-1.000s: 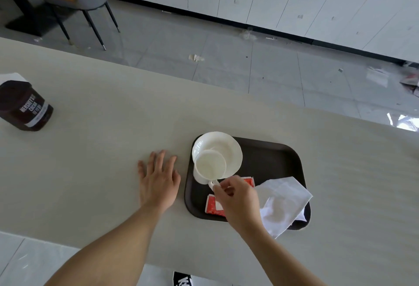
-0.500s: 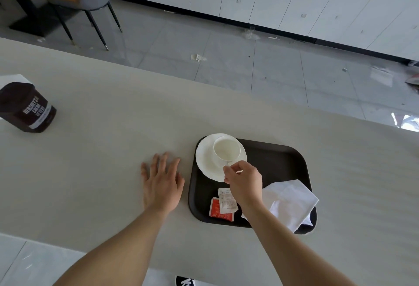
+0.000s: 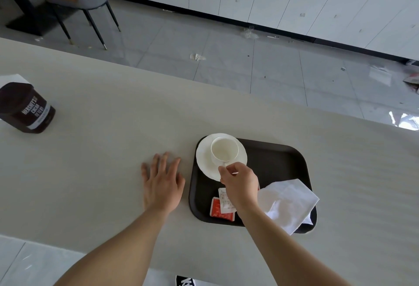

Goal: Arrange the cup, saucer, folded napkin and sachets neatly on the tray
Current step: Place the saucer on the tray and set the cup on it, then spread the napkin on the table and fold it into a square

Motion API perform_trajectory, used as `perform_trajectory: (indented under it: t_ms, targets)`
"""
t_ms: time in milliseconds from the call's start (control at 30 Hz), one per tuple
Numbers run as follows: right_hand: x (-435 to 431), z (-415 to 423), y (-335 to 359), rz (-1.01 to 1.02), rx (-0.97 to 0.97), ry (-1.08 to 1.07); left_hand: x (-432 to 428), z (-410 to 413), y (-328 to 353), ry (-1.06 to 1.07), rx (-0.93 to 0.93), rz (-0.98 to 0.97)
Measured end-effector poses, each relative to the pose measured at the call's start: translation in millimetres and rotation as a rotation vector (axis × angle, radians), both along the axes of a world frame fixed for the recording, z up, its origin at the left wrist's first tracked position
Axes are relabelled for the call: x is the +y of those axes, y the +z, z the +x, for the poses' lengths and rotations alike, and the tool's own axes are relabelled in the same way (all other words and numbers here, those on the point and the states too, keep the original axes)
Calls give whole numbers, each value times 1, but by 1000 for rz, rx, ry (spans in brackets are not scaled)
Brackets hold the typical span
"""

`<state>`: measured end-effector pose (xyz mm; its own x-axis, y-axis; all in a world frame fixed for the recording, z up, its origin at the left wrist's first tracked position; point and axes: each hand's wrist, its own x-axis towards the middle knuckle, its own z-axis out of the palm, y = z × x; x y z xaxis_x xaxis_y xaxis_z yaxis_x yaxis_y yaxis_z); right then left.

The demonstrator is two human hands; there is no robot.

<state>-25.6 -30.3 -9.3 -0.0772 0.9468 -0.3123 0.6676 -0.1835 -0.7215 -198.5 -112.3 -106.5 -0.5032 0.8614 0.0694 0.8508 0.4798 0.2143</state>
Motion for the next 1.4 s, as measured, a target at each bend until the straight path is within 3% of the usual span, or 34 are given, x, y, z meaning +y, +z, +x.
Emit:
perform_trajectory:
  t_ms: [667, 900, 1033, 1100, 1167, 1233, 1300, 1400]
  targets:
    - [-6, 4, -2, -41, 93, -55, 0, 0, -1, -8, -6, 20]
    - [0, 45, 7, -13, 137, -30, 0, 5, 10, 56, -189, 101]
    - [6, 100, 21, 147, 33, 89, -17, 65, 57, -46, -330, 332]
    - [10, 132, 24, 251, -37, 104, -29, 106, 73, -175, -451, 329]
    - [14, 165, 25, 310, -153, 135, -33, 145, 73, -327, -437, 251]
    - [20, 184, 21, 246, -317, 189, -27, 166, 64, -427, -335, 116]
    - [27, 199, 17, 131, -416, 221, -15, 180, 59, -388, -238, -2]
    - [36, 207, 7, -2, -374, 233, -1, 190, 59, -303, -230, -42]
